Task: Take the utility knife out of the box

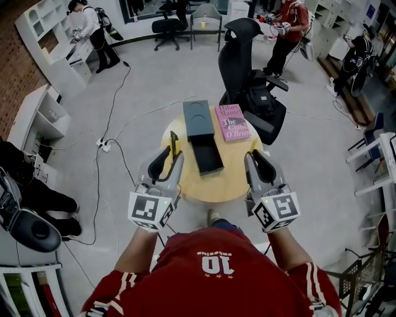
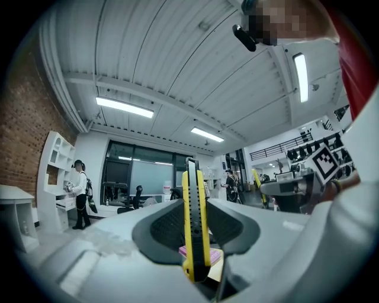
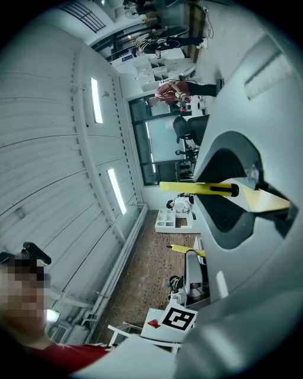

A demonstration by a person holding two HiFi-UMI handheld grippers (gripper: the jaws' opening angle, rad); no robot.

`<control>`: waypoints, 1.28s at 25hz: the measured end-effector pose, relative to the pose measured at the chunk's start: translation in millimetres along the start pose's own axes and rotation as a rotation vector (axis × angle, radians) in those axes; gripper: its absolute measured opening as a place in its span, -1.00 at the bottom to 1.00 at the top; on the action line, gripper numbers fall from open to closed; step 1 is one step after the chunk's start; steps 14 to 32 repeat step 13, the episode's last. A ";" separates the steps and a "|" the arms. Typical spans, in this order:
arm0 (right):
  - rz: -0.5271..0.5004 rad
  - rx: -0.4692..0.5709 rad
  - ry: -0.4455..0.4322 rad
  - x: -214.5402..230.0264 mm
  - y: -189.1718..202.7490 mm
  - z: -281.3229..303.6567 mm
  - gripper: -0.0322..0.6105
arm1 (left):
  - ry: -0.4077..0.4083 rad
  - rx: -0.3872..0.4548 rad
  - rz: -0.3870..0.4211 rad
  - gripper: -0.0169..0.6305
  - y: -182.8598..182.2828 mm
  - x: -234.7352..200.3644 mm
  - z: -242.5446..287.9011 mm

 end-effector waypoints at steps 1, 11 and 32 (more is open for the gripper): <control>-0.002 -0.001 0.005 -0.2 0.2 -0.4 -0.72 | -0.006 0.000 0.000 -0.55 -0.1 -1.8 -0.9; -0.002 -0.009 0.026 5.6 0.5 -5.5 -0.72 | -0.024 -0.003 0.008 -0.55 1.0 -3.1 -1.9; -0.001 -0.011 0.024 5.4 -0.1 -4.7 -0.72 | -0.021 -0.005 0.008 -0.55 0.8 -3.6 -1.5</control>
Point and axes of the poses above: the fingertips, and each gripper's own axes: z forward along the fingers, x to its right, y out of its underside, the point moved 10 cm from there along -z, backward along the fingers, and after that the axes turned 11 degrees about x, right-handed, at the moved point
